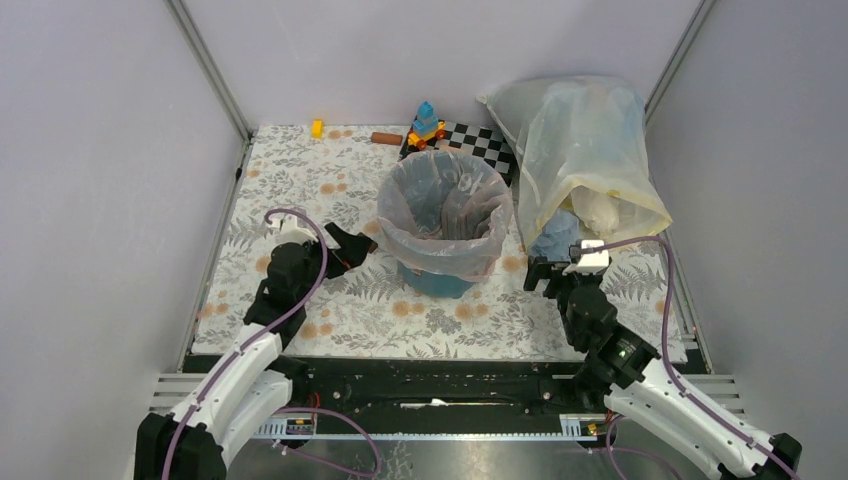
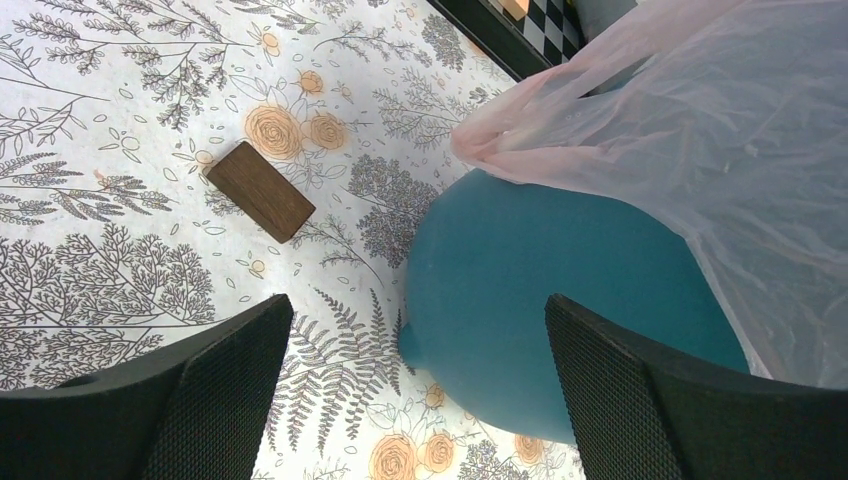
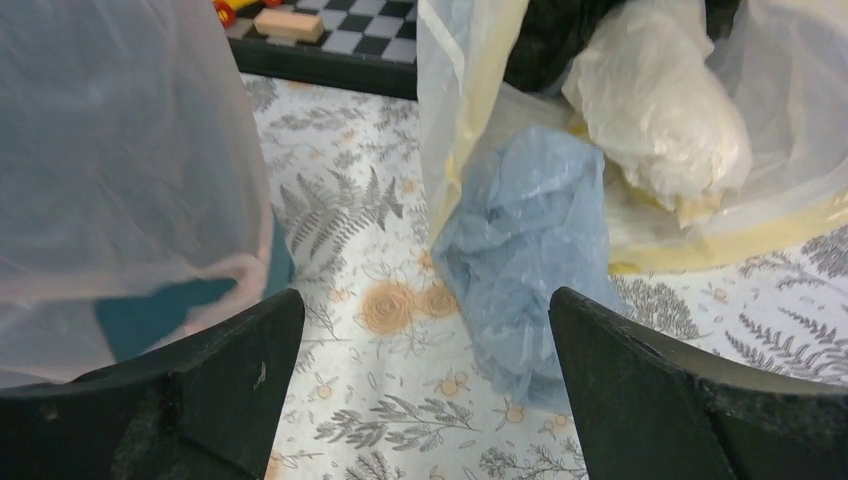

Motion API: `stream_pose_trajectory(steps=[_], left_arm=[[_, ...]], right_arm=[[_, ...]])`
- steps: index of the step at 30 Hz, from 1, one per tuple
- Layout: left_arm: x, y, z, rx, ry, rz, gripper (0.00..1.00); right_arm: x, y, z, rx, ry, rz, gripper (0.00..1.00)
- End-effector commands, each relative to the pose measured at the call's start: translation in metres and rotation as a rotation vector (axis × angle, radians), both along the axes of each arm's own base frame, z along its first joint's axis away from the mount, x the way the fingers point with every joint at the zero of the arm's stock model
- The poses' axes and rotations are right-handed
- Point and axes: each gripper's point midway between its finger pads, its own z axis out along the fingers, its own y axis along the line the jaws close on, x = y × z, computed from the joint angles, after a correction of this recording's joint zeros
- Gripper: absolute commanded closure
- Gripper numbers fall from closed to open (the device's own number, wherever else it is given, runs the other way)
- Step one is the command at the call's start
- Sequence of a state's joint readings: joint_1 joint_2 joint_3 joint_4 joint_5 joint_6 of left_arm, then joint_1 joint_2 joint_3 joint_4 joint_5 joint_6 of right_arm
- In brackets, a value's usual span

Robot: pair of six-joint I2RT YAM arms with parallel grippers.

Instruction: Put the trash bags into the trash bin

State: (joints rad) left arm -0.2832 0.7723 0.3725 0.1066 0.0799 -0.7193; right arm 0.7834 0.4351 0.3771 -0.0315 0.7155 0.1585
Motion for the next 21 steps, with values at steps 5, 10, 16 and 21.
stream_pose_trajectory(steps=[5, 10, 16, 21], left_arm=[[-0.011, -0.008, 0.006, -0.031, -0.036, -0.054, 0.01], [-0.017, -0.027, -0.002, -0.060, -0.036, -0.176, 0.01], [-0.006, -0.031, -0.010, -0.075, -0.003, -0.165, 0.01], [0.006, -0.008, -0.030, -0.014, 0.075, -0.028, 0.01]], right_arm=[[0.002, 0.018, -0.017, 0.126, -0.008, 0.048, 0.00], [-0.026, 0.096, -0.045, 0.125, 0.049, 0.515, 0.00], [0.003, 0.089, -0.048, 0.136, 0.090, 0.342, 0.00], [0.009, 0.124, -0.051, 0.126, 0.096, 0.473, 0.00]])
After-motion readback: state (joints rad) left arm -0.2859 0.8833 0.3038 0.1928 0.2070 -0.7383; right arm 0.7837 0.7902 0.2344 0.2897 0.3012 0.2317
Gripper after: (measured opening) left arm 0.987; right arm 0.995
